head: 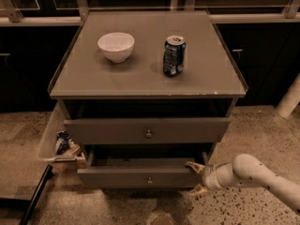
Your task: Open middle drawer
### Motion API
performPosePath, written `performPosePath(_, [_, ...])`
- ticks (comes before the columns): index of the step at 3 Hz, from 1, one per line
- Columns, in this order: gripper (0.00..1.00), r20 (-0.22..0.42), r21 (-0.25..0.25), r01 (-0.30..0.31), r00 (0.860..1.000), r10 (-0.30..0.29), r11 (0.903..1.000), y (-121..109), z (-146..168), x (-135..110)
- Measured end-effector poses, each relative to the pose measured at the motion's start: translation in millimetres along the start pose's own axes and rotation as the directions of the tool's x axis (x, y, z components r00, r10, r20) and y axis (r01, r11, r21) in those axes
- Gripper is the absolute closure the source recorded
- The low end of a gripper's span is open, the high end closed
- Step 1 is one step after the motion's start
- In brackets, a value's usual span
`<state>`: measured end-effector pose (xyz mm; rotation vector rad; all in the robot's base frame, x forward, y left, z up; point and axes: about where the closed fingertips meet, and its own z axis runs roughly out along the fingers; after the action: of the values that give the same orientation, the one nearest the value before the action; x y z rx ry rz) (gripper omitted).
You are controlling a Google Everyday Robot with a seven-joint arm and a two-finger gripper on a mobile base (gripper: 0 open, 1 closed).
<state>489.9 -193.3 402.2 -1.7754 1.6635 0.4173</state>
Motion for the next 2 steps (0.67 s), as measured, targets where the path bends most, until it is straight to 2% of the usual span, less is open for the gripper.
performPosePath(2, [0.88, -0.037, -0.043, 0.069, 0.997, -0.071, 0.9967, 50.7, -37.2, -16.4])
